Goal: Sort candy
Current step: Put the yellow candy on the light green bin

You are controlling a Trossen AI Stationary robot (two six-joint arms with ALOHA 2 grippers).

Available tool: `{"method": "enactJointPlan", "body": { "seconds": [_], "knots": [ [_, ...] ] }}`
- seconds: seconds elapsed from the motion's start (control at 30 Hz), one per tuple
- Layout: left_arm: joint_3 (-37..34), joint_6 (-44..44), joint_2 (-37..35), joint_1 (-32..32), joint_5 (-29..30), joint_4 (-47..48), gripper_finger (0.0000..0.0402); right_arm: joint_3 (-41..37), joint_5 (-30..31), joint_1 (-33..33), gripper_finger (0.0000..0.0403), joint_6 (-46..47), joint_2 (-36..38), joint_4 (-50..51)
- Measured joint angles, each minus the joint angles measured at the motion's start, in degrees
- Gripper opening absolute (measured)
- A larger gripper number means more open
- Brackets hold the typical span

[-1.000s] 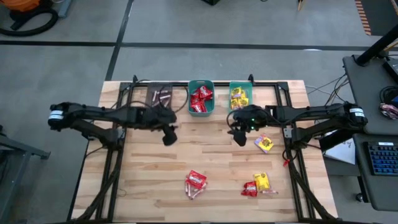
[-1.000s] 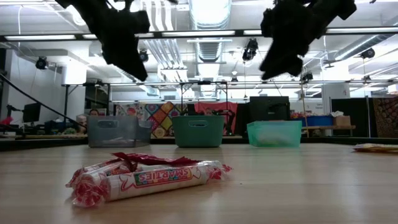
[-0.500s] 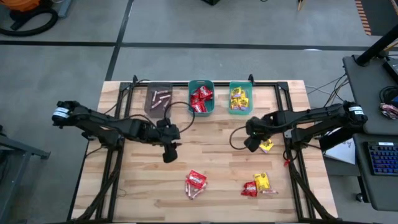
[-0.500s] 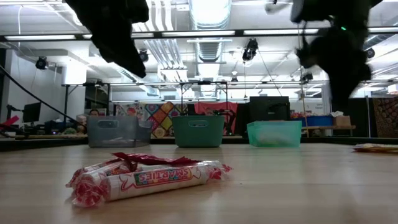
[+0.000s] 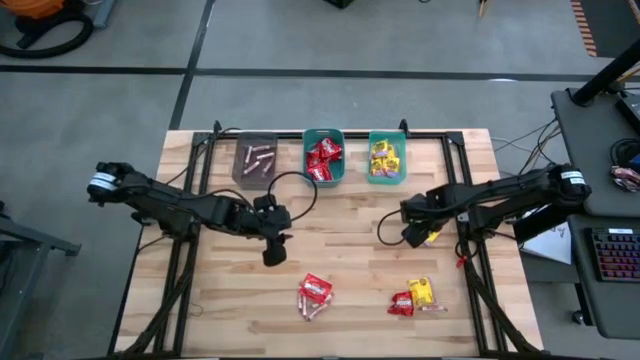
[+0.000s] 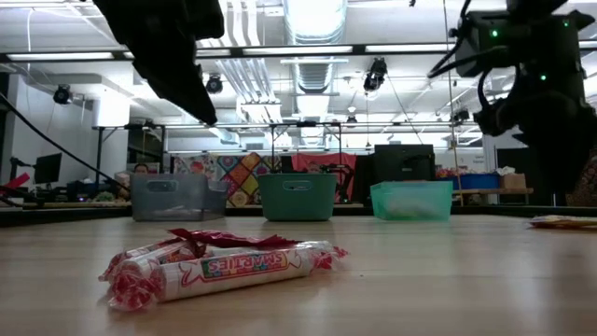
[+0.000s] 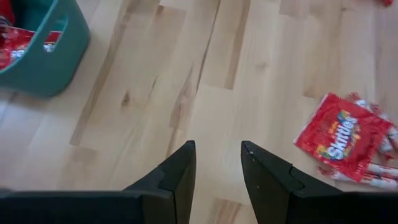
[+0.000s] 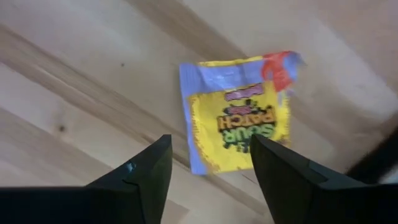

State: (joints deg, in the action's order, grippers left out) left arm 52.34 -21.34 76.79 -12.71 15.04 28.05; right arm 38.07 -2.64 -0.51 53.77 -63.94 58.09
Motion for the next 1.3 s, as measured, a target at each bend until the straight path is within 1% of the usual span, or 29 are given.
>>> {"method": "enactJointPlan", "body": {
  "seconds": [0.07,0.2,0.27,0.4,0.57,0.63,0.7,0.93,1.0,1.17,1.3],
  "knots": [
    [0.0,0.0,0.0,0.0,0.6,0.0,0.0112,-1.7,-0.8,0.0,0.0216,0.7,0.0,-2.3],
    [0.0,0.9,0.0,0.0,1.1,-0.1,0.0112,-4.4,-0.4,0.0,0.0221,1.8,0.0,-3.8],
    [0.0,1.4,0.0,0.1,1.1,-0.5,0.0112,-6.0,-0.4,0.0,0.0221,2.0,0.0,-6.9],
    [0.0,2.8,0.0,0.1,3.0,-1.5,0.0112,-9.6,-0.3,0.0,0.0221,3.0,0.0,-13.0],
    [0.0,3.7,0.0,0.2,3.4,-2.5,0.0112,-11.0,2.9,0.0,0.0213,4.3,0.1,-14.1],
    [0.0,3.7,0.0,0.2,4.3,-2.5,0.0112,-11.1,3.4,0.0,0.0196,4.1,0.1,-14.2],
    [0.0,3.6,0.0,0.2,5.1,-2.5,0.0112,-11.1,3.8,0.0,0.0171,3.4,0.1,-14.4],
    [0.0,3.3,0.0,0.2,5.4,-2.5,0.0112,-11.3,5.3,0.0,0.0043,0.8,0.0,-16.0],
    [0.0,3.2,0.0,0.2,5.4,-2.5,0.0112,-11.3,5.2,0.0,0.0018,-0.9,0.0,-17.2],
    [-0.8,2.8,0.0,0.0,5.4,-2.8,0.0109,-10.2,4.1,0.0,0.0009,-3.9,0.2,-22.5],
    [-2.6,2.4,0.0,-0.9,5.4,-6.8,0.0099,-8.1,3.7,0.0,0.0009,-8.0,0.4,-27.4]
  ]
}}
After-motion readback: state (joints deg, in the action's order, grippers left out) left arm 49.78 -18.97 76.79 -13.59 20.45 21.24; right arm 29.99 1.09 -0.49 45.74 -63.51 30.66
